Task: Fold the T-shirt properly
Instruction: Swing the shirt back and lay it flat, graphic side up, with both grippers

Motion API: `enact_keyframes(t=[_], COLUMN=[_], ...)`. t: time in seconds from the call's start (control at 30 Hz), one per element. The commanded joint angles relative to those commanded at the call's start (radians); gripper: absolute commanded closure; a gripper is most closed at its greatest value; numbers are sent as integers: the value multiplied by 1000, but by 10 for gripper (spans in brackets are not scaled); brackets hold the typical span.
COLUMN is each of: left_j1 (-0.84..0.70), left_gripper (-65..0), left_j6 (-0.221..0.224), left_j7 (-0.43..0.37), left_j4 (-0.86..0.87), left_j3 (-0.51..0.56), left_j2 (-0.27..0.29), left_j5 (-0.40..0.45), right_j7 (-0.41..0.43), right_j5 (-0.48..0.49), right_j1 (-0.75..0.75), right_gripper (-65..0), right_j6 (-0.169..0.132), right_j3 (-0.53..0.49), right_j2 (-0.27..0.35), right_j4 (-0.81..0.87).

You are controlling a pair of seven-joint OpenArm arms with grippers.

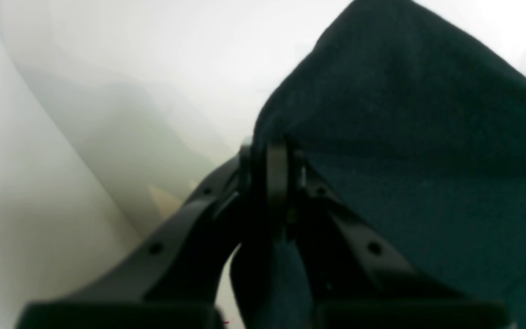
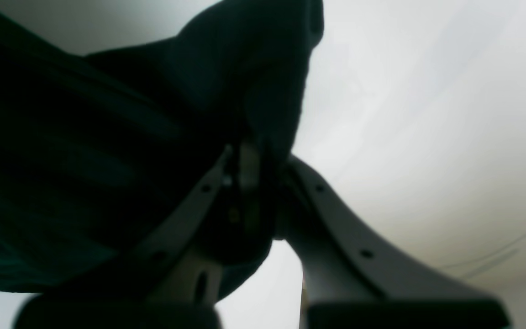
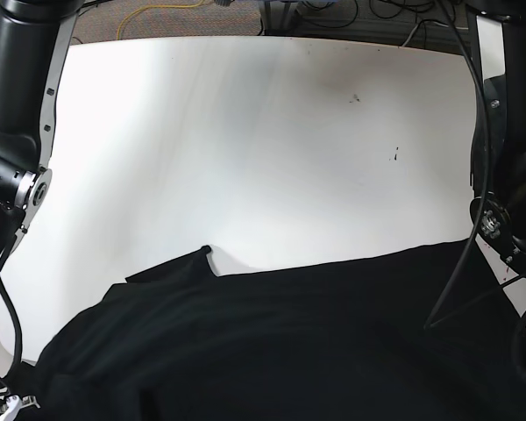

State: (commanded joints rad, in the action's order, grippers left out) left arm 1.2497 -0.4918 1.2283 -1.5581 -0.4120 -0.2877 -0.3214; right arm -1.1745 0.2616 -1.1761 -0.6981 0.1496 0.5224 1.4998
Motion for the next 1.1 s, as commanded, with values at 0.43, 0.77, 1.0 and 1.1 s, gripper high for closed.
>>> enact_keyframes(t=[0.43,0.77,1.0,1.1], left_j1=[-87,-365,-601,-710], left_gripper=[-10,-10,-10,-10], left_j6=[0,-5,-8,-8], left_j7=[0,3,3,3], left_j4=[-44,-173,-265,-301], left_j3=[0,-2,-6,-8], left_j2=[0,23,25,25], left_j5=[0,-2,-3,-5], right_j7=[-5,-5,-18,-21], right_j5=[5,0,0,0], right_j1=[94,434,712,830], right_gripper=[0,0,0,0], right_j6=[0,0,0,0], right_j3=[8,137,236,279], right_j2=[17,0,-57,-95], right_j4=[11,203,334,379])
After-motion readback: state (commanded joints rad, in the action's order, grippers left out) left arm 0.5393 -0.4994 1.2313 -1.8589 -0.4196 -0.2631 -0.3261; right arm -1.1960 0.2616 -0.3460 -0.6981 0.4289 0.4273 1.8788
